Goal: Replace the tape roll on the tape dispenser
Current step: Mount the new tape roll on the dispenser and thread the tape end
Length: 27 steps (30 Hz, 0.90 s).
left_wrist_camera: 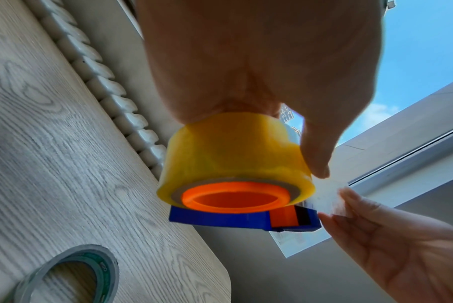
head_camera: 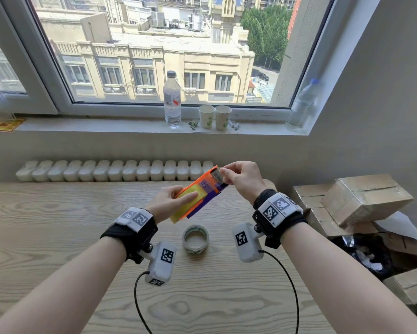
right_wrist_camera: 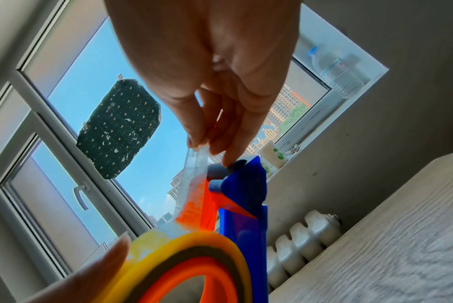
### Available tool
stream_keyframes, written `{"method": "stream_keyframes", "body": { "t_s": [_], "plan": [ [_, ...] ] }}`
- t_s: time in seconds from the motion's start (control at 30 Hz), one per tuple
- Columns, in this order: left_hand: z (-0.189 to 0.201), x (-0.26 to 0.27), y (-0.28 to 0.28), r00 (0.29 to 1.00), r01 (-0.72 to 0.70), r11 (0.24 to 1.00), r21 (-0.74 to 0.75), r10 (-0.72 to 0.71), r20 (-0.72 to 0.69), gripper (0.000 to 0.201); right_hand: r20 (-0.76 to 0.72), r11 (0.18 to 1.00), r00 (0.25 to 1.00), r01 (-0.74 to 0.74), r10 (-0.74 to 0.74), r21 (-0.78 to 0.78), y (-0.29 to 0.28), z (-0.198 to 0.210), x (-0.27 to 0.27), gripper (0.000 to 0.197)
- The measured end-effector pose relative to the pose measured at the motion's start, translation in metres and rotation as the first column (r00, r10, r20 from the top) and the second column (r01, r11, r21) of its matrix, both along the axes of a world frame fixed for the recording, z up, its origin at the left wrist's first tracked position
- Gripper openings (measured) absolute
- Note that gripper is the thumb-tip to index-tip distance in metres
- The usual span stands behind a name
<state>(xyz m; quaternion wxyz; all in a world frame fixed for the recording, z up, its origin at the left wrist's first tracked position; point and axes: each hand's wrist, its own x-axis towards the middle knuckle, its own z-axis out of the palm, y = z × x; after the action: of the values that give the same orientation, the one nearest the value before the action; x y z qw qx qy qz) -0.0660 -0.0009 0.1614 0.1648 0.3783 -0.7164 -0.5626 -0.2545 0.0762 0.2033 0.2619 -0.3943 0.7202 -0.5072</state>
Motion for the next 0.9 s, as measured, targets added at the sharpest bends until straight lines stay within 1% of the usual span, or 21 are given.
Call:
{"method": "stream_keyframes", "body": {
  "t_s": [0.1, 0.23, 0.3, 0.4, 0.47, 0.53, 0.63, 0.7, 0.8, 0.9],
  "plan": [
    [0.0, 0.0, -0.002, 0.998, -0.053, 0.998, -0.02, 0.053, 0.023, 0.031, 0.025, 1.0, 1.0, 0.001, 0.0, -0.017, -0.001, 0.004, -0.001, 0.013],
    [0.001, -0.002, -0.003, 0.989, -0.146, 0.989, -0.012, 0.146, -0.004, 0.03, 0.029, 0.999, 0.999, 0.028, -0.028, -0.019, -0.004, 0.004, -0.006, 0.012],
    [0.001, -0.001, -0.003, 0.991, -0.13, 0.991, 0.013, 0.131, -0.036, 0.031, 0.047, 0.999, 0.998, 0.045, -0.044, -0.018, -0.004, 0.003, -0.008, 0.012],
    [0.002, 0.002, -0.002, 0.99, -0.067, 0.992, 0.104, 0.079, -0.117, 0.042, 0.054, 0.999, 0.998, 0.045, -0.045, -0.013, -0.004, 0.004, -0.009, 0.008],
    [0.0, 0.002, -0.002, 0.992, -0.06, 0.992, 0.11, 0.071, -0.105, 0.049, 0.055, 0.999, 0.998, 0.044, -0.043, -0.008, -0.004, 0.005, -0.01, 0.008],
    [-0.001, 0.0, -0.001, 0.995, -0.063, 0.993, 0.095, 0.07, -0.073, 0.045, 0.067, 0.999, 0.996, 0.051, -0.05, -0.009, -0.004, 0.005, -0.01, 0.009],
    [0.001, -0.002, -0.002, 0.995, -0.089, 0.994, 0.069, 0.091, -0.031, 0.031, 0.088, 0.998, 0.994, 0.062, -0.059, -0.029, -0.002, 0.004, -0.009, 0.007],
    [0.005, -0.005, 0.0, 0.993, -0.114, 0.993, 0.037, 0.115, -0.019, 0.027, 0.068, 0.997, 0.996, 0.065, -0.062, -0.041, -0.002, 0.004, -0.009, 0.007],
    [0.012, -0.008, 0.002, 0.99, -0.139, 0.989, 0.041, 0.14, -0.032, 0.032, 0.038, 0.995, 0.995, 0.09, -0.089, -0.041, -0.004, 0.003, -0.01, 0.01],
    [0.015, -0.007, 0.003, 0.987, -0.153, 0.987, 0.038, 0.155, -0.046, 0.037, 0.045, 0.993, 0.992, 0.119, -0.119, -0.007, -0.004, 0.0, -0.013, 0.016]
  ]
}}
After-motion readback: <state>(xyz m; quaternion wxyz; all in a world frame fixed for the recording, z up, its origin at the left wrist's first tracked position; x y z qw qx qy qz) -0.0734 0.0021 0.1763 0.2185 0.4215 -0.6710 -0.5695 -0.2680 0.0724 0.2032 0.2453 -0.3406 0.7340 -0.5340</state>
